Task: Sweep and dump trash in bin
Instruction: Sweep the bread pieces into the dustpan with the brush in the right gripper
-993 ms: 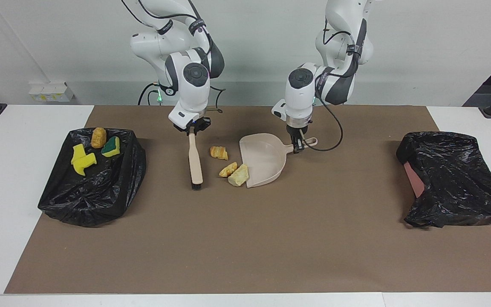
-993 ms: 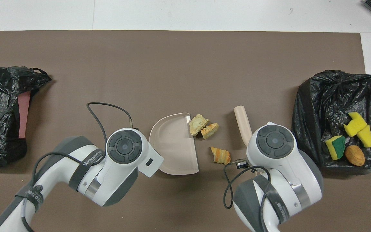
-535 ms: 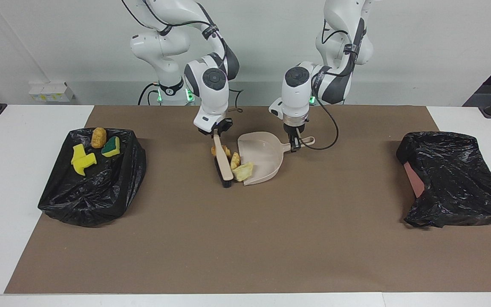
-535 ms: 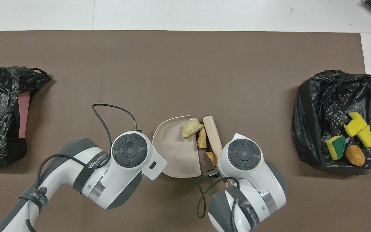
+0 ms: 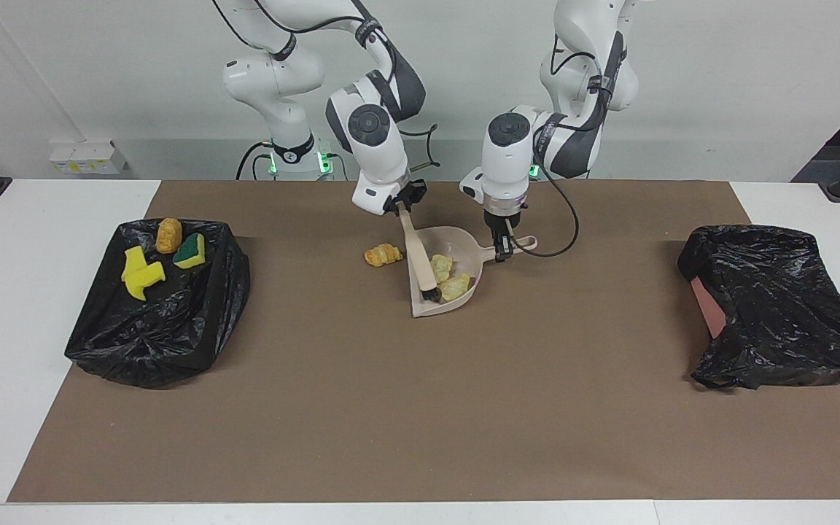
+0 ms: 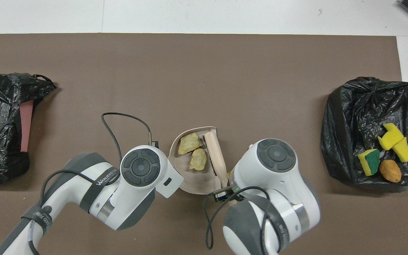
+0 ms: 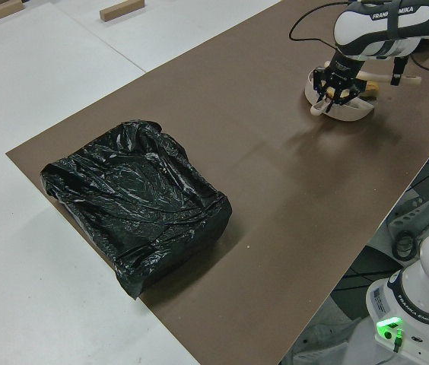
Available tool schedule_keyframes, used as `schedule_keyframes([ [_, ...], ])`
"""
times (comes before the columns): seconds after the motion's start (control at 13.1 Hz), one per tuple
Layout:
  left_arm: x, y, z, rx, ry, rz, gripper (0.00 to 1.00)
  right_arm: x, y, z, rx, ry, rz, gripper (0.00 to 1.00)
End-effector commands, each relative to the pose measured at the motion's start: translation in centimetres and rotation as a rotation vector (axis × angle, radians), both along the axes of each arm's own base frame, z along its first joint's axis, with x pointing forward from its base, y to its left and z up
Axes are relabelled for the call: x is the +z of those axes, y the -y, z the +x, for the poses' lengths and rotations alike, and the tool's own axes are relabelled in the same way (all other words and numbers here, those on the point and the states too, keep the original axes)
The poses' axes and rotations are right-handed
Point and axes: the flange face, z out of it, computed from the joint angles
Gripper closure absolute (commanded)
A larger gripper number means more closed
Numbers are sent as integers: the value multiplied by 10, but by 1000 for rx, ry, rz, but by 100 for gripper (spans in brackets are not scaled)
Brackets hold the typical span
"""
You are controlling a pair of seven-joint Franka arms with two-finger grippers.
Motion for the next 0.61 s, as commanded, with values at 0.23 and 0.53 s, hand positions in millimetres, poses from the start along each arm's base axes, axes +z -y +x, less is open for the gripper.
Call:
schedule_keyframes([
  [0.23, 0, -13, 0, -98, -15, 25, 100, -16, 75, -48, -47, 10, -300, 100],
  [0.53, 5, 0, -17, -49, -44, 63, 100, -58, 42, -57, 8, -9, -253, 100],
])
